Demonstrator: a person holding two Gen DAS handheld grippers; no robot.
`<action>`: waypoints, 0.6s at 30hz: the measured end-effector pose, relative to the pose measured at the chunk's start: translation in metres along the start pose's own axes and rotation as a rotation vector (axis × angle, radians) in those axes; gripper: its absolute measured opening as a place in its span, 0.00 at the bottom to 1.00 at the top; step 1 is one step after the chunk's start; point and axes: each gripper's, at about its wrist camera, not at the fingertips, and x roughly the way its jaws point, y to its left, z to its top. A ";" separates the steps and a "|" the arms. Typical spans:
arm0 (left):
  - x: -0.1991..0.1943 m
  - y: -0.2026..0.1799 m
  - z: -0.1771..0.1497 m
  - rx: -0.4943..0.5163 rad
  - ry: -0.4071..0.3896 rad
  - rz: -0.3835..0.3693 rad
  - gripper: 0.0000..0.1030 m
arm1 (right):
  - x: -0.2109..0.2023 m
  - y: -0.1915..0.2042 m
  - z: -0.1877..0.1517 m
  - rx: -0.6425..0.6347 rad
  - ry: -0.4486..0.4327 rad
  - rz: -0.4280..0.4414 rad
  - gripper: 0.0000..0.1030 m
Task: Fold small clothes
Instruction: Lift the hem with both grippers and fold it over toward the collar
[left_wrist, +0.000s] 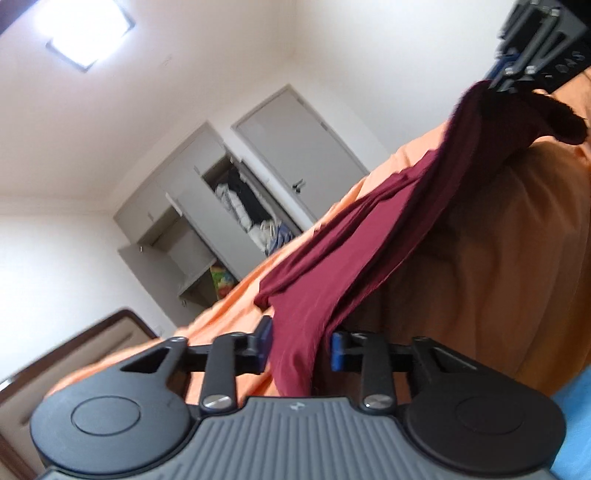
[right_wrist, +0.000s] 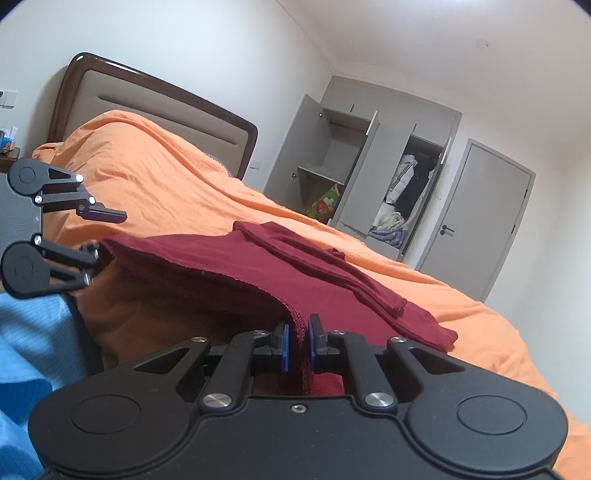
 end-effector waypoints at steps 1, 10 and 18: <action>0.003 0.003 0.000 -0.022 0.016 -0.006 0.18 | 0.000 0.001 -0.002 -0.005 0.006 0.004 0.10; 0.009 0.039 0.017 -0.173 0.012 -0.040 0.05 | 0.003 0.020 -0.019 -0.076 0.058 0.023 0.28; 0.020 0.080 0.051 -0.314 -0.015 -0.075 0.05 | 0.016 0.044 -0.036 -0.171 0.093 0.025 0.60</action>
